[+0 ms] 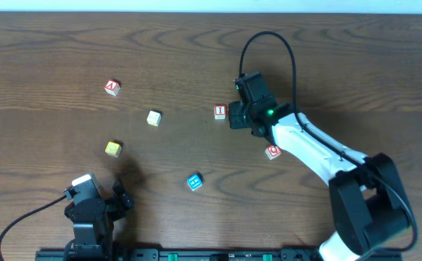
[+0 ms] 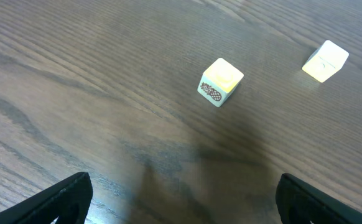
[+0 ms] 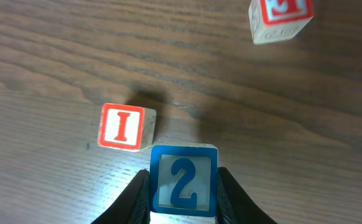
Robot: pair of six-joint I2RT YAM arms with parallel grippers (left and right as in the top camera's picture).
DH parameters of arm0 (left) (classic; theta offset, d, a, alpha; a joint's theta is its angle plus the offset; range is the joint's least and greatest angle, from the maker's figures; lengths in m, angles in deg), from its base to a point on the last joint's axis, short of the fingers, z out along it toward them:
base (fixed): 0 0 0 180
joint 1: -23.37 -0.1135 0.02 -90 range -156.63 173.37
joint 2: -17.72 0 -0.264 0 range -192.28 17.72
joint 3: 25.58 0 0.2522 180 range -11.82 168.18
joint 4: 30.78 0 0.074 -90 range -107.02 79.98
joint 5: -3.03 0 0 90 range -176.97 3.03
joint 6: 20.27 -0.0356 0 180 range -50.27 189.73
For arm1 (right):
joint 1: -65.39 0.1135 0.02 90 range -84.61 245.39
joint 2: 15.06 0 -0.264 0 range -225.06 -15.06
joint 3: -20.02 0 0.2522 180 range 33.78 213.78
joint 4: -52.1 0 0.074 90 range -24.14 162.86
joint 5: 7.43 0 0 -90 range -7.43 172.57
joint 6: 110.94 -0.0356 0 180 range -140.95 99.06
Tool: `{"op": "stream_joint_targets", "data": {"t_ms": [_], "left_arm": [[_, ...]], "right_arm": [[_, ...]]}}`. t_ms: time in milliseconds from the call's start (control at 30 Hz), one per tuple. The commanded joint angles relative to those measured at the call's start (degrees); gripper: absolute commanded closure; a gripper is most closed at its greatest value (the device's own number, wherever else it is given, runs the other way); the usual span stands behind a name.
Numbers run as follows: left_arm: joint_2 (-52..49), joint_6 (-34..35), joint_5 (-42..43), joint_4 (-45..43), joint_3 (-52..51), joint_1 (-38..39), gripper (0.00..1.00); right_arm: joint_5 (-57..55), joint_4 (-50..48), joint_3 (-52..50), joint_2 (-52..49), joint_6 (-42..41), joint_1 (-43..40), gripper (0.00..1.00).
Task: Spell out Ai2
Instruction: 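Carry the blue '2' block toward the right side of the 'I' block, then lower the '2' block beside the 'I' block and open the right gripper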
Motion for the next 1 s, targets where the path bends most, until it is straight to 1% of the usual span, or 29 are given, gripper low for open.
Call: {"op": "stream_joint_targets", "data": {"t_ms": [0,300,967], "left_arm": [[0.35,0.2,0.04,1.2,-1.51,-0.22,0.05],[0.35,0.22,0.02,1.2,-1.51,-0.22,0.05],[0.35,0.2,0.04,1.2,-1.51,-0.22,0.05]], "right_arm": [[-0.22,-0.72,-0.31,-1.49,-1.2,0.46,0.99],[-0.96,-5.49,-0.31,-3.54,-1.16,0.68,0.99],[-1.31,-7.98,-0.31,-6.03,-1.16,0.72,0.98]]}}
